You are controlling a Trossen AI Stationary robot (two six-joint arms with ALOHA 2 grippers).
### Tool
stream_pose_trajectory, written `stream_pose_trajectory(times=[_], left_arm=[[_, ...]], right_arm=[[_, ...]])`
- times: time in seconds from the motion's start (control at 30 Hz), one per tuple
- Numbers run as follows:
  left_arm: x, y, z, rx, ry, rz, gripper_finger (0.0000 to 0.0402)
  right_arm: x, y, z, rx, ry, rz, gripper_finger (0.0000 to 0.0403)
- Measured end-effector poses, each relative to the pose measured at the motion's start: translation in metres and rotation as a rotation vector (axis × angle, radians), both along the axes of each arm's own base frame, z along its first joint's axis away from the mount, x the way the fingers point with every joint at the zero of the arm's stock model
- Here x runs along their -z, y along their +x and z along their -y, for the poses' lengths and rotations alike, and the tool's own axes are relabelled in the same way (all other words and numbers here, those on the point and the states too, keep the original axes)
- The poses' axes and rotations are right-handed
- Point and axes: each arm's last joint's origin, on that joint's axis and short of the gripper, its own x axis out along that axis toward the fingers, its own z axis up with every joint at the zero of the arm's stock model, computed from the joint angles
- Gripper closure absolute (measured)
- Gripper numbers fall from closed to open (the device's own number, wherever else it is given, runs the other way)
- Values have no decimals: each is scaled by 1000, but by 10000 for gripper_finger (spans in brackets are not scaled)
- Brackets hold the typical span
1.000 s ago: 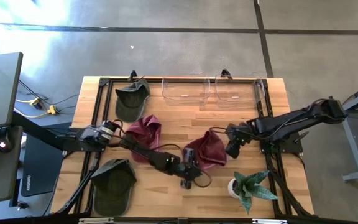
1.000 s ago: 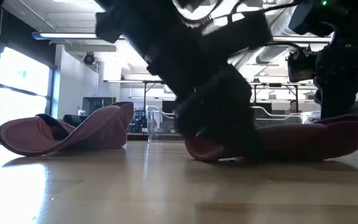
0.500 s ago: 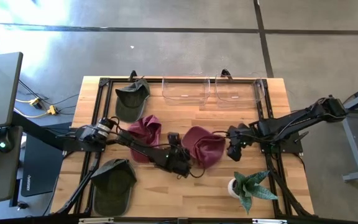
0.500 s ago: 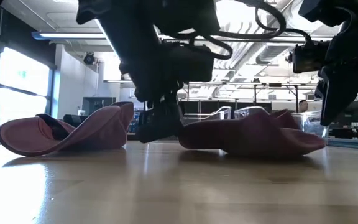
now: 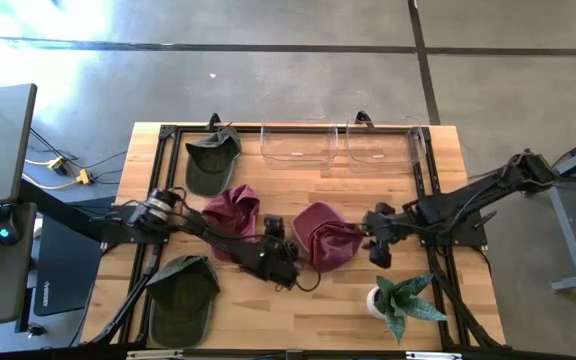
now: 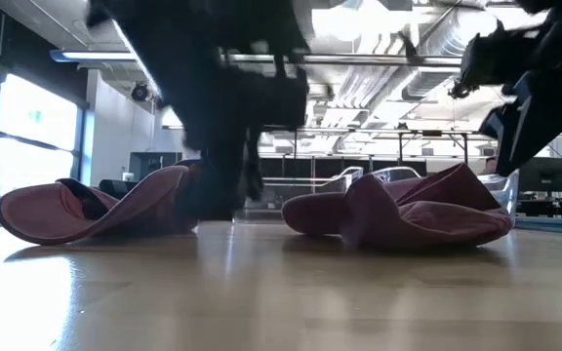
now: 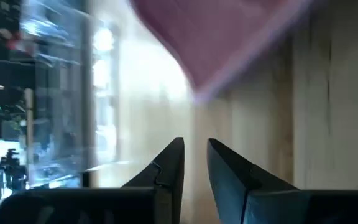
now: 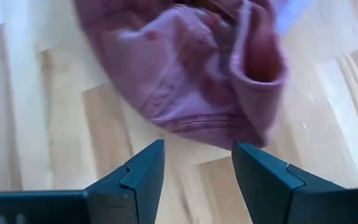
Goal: Pick & Place hat
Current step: Put the right red cap into the left transparent bin
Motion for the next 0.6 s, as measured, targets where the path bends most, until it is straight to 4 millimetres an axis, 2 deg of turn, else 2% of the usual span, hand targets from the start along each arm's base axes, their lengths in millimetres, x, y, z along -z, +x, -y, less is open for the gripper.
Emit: stream_pose_trajectory(times=[0.1,0.23,0.4,0.6], left_arm=[[-9,-8,4,4,2,-5,337],[-11,-8,12,22,-11,30,337],[-14,4,18,87,-103,93,337],[-15,13,21,186,-202,90,337]], right_arm=[[-7,-3,-17,-73,-26,40,220],[-8,-3,-41,-234,-180,179,220],[7,7,-62,-518,-411,257,220],[39,20,-64,-627,-660,140,220]])
